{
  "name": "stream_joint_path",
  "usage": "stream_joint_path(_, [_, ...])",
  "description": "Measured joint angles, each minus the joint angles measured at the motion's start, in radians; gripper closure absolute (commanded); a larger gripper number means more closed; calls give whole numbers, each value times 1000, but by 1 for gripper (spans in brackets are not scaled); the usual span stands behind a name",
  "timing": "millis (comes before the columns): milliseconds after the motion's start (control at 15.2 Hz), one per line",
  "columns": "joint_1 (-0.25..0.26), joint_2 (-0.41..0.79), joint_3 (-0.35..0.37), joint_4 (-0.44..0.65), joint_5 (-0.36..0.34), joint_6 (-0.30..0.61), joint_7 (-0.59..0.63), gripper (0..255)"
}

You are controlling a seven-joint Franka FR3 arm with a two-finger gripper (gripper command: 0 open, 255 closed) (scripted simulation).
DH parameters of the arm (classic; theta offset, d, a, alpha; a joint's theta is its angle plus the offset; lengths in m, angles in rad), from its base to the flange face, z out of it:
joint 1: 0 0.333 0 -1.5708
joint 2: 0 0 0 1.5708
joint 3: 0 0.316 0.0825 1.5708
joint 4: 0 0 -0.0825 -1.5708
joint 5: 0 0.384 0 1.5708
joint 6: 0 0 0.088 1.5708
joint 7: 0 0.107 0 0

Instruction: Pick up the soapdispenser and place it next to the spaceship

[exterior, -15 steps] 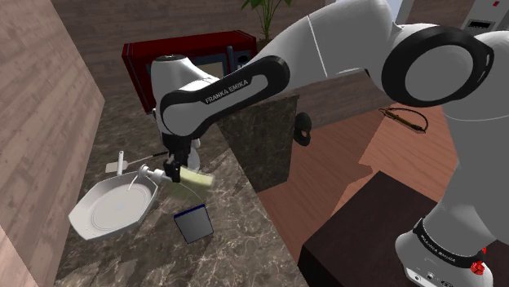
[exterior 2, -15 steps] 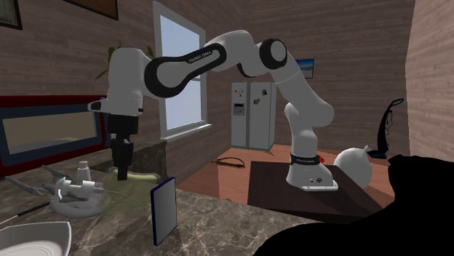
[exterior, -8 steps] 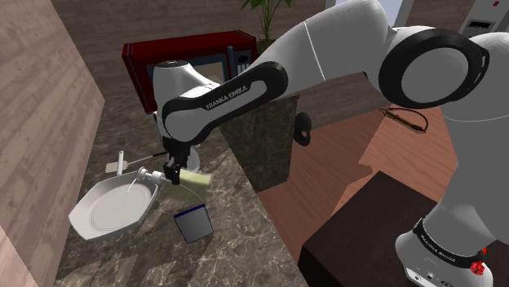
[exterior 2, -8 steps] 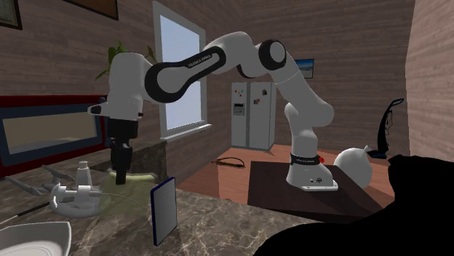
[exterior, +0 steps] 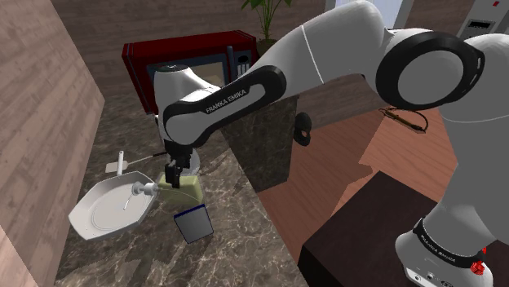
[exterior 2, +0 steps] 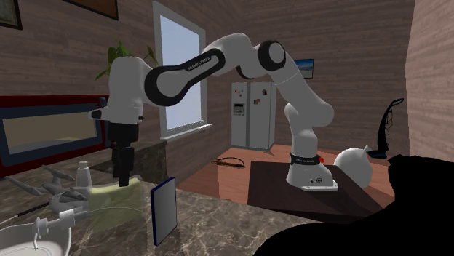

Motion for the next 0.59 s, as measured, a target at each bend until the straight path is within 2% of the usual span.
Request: stream_joint_path(594, [-16, -76, 8, 5, 14, -80, -7, 0])
